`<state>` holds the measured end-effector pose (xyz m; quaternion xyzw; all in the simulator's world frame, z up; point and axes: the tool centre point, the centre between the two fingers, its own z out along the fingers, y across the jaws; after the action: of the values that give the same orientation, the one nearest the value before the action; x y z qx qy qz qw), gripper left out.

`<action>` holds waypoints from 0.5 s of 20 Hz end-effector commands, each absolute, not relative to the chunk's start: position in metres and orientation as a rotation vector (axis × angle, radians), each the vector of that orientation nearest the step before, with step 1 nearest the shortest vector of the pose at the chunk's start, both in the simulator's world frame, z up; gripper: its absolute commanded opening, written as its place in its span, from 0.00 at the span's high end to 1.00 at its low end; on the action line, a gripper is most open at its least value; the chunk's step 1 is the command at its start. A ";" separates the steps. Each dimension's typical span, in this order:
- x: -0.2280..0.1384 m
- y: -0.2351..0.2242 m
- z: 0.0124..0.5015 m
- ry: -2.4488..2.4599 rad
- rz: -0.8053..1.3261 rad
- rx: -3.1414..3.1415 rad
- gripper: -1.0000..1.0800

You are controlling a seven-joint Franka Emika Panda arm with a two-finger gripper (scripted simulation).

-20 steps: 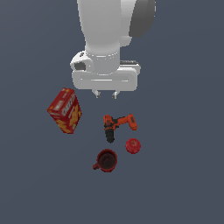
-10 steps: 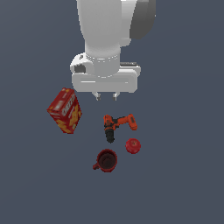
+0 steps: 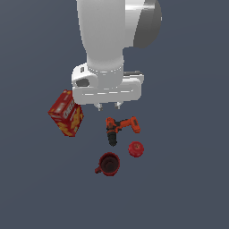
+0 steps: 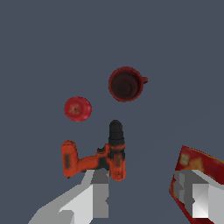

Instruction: Pick up a designated object from a clutter of objects.

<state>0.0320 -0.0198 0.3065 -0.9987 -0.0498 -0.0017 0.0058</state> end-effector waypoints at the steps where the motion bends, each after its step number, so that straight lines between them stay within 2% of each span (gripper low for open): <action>1: 0.042 -0.020 0.301 -0.242 0.003 -3.122 0.38; 10: 0.082 -0.019 0.275 -0.614 0.039 -3.071 0.38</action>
<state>0.0754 -0.0190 0.2799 -0.9844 -0.1754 0.0105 0.0046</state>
